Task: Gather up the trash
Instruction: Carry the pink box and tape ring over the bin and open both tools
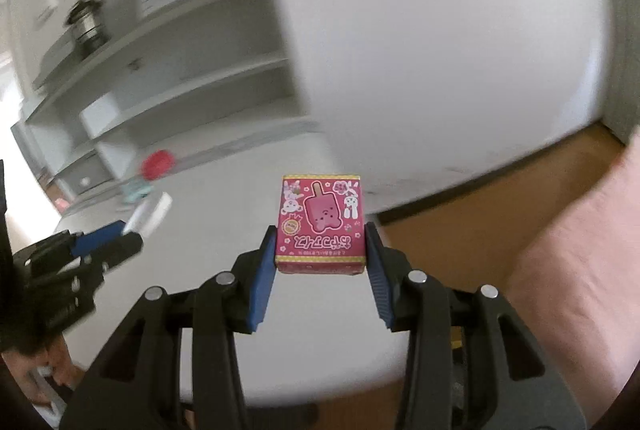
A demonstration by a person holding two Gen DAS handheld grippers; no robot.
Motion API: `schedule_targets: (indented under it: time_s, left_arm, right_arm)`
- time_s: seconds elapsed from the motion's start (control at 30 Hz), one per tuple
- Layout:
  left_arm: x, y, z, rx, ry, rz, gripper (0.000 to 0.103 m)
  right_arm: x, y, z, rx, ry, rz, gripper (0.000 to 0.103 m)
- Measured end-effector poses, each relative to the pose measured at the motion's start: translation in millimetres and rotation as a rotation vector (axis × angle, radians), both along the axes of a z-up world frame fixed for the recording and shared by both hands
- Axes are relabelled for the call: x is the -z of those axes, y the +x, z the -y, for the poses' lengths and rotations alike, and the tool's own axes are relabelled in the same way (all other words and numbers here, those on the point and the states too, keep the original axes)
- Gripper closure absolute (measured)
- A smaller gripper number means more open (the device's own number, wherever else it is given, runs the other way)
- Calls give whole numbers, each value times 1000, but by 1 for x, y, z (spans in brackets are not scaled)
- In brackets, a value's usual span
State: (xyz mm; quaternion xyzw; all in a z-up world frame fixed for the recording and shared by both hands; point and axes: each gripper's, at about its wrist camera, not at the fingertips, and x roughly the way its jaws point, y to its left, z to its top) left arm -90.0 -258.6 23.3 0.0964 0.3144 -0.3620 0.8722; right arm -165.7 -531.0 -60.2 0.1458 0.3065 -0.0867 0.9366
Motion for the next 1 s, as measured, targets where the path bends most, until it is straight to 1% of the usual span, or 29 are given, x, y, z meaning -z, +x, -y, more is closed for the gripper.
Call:
schedule_targets:
  time_s: [0.1,0.13,0.17,0.23,0.3,0.37,0.43,0.47,0.53,0.57,0.6,0.63,0.67,0.7,0.83,1.0]
  left_arm:
    - [17,-55,64,132,-3,-1,73]
    - [25,-70,79,162,-13,-12,73]
    - [40,-86,98,198,-15,-53,73]
    - [68,-110,129,245,22,-100,73]
    - [98,-129,159,287,77,-158,73]
    - [123,-136,181,303,131,-202,73]
    - [150,-134,204,312,187,-259,73]
    - [159,-131,211,311,208,-275,73]
    - [180,-127,230,319,268,-277,73]
    - [187,-128,235,320,290,-281,73]
    - [196,-127,242,316,310,-310,73]
    - [201,-125,246,310,311,-333,73]
    - [207,-123,250,301,312,-362,73]
    - [208,-127,256,301,315,-372,73]
    - [210,-128,265,300,327,-389,73]
    - [216,-125,262,306,323,-423,73]
  right_arm:
    - [25,-42,50,92,1,-60,61]
    - [36,-52,63,115,1,-83,61]
    - [52,-63,78,144,9,-117,61]
    - [90,-81,107,191,75,-175,61]
    - [127,-92,130,231,129,-240,61]
    - [147,-95,145,232,152,-281,61]
    - [166,-96,159,253,178,-314,61]
    - [177,-97,164,261,197,-335,61]
    - [199,-98,174,268,238,-384,61]
    - [210,-98,177,268,253,-411,61]
    - [219,-99,180,269,267,-431,61]
    - [226,-100,183,271,284,-443,61]
    - [227,-102,185,272,293,-443,61]
    - [226,-103,187,280,298,-440,61]
    - [223,-110,195,309,314,-425,61]
    - [231,-107,196,320,328,-453,61]
